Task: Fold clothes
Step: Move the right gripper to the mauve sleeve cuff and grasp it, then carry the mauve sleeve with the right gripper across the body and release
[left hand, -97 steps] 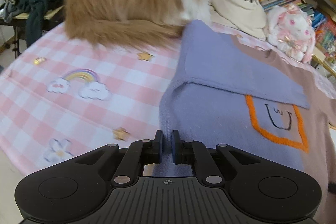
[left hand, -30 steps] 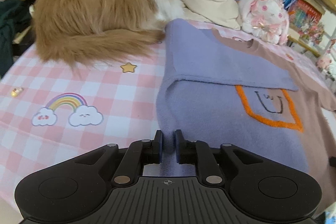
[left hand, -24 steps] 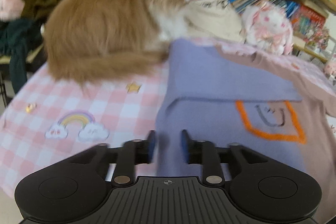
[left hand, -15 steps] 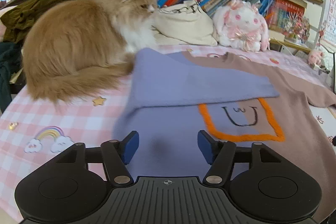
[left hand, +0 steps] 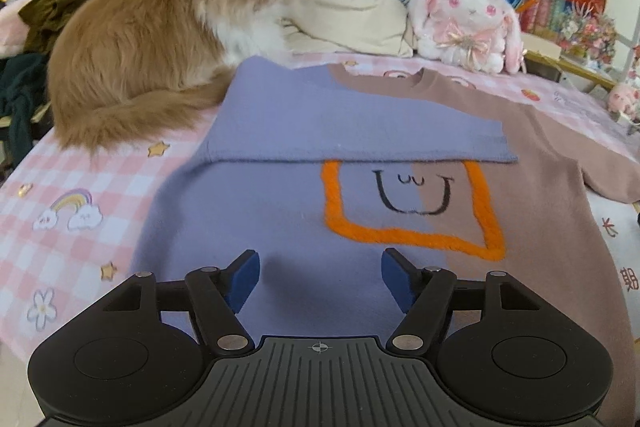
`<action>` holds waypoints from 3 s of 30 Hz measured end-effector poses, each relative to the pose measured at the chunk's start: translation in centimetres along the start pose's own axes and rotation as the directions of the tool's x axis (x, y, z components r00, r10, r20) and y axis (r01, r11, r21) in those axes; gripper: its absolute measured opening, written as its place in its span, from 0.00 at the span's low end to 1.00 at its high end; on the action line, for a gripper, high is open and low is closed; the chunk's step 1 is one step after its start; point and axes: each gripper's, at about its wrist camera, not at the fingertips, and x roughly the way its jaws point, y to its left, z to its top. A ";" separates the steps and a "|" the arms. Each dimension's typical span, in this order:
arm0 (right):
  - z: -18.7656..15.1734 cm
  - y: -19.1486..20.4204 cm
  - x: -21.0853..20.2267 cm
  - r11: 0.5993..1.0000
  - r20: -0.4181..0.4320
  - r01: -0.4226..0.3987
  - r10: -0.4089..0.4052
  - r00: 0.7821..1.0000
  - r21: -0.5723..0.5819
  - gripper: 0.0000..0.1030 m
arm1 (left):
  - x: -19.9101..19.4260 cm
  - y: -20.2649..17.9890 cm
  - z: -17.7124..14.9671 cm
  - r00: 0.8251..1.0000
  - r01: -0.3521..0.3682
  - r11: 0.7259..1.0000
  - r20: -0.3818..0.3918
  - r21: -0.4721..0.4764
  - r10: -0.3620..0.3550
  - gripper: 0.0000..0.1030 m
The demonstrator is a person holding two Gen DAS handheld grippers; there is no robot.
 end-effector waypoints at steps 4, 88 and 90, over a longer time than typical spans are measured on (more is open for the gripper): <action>1.1 -2.5 1.1 0.997 -0.010 -0.040 0.040 0.999 0.066 0.64 | -0.3 -1.4 -0.5 0.998 -0.051 0.999 -0.027 -0.008 0.050 0.67; -1.4 29.4 2.8 0.815 0.006 -0.201 0.243 0.970 -0.543 0.68 | -5.8 14.8 -3.1 0.997 -0.031 0.998 0.066 0.057 0.028 0.79; -2.3 27.8 1.4 0.841 0.005 -0.202 0.236 0.972 -0.502 0.68 | -5.3 14.9 -3.0 0.999 -0.007 0.999 0.054 0.052 0.004 0.79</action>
